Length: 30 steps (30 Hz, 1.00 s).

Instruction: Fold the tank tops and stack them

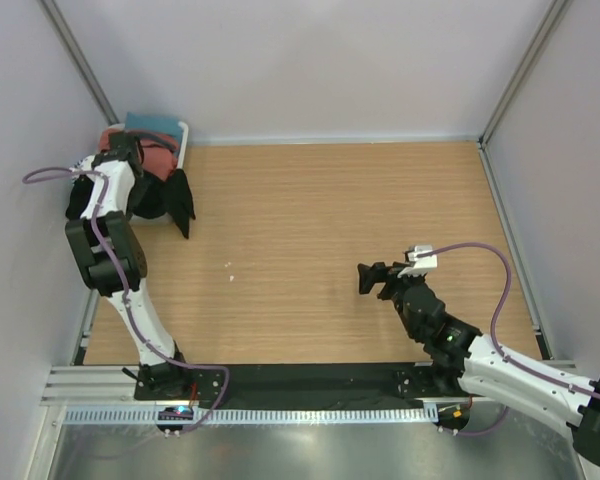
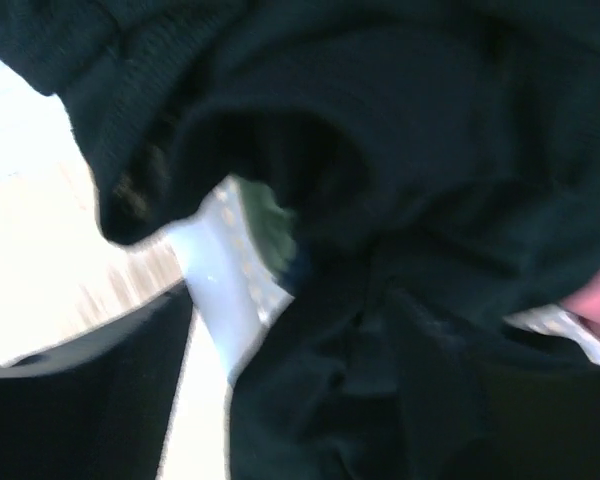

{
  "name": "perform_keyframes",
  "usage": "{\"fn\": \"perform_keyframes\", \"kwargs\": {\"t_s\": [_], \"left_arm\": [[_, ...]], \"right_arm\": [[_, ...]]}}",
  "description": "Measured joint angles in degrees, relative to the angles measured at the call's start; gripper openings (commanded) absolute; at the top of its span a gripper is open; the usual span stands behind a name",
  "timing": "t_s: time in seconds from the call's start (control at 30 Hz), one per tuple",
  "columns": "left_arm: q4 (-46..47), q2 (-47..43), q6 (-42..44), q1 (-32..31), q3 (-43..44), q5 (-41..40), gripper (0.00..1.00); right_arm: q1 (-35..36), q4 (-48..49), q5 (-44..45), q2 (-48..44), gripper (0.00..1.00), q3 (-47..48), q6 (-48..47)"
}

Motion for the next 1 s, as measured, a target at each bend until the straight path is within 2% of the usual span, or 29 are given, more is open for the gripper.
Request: {"fn": "perform_keyframes", "kwargs": {"t_s": [0.03,0.07,0.13,0.17,0.33,0.5,0.7,0.83,1.0], "left_arm": [[-0.72,0.98,0.46,0.39,0.63,-0.02,0.41],[-1.11,1.6,0.66,0.66,1.01,0.02,0.3],[-3.08,2.19,1.29,1.22,1.42,-0.85,0.16],[-3.37,1.99,0.42,1.42,1.55,-1.25,0.02],[-1.57,-1.44,-4.35,1.77,-1.22,-3.1,0.0],[6.1,-11.56,-5.53,0.79,-7.67,-3.56,0.0],[10.78,-21.59,-5.29,-0.7,-7.89,-3.63,0.0],[10.82,-21.64,-4.76,-0.79,-8.33,-4.22,0.0],[11.54,-17.68,-5.16,-0.74,-13.4,-4.04,0.0]], "right_arm": [[0.0,-0.11,0.09,0.0,1.0,0.0,0.04],[0.0,-0.15,0.09,0.0,1.0,0.0,0.04],[0.0,-0.15,0.26,0.02,1.0,0.0,0.07],[0.0,-0.15,0.35,0.17,1.0,0.0,0.07],[0.0,-0.22,0.66,0.79,1.0,0.0,0.15],[0.0,-0.2,0.72,1.53,1.0,0.0,0.33],[0.0,-0.26,0.74,1.9,1.0,0.0,0.52],[0.0,-0.37,0.76,1.88,1.0,0.0,0.66],[0.0,-0.59,0.85,1.62,1.0,0.0,0.7]]}}
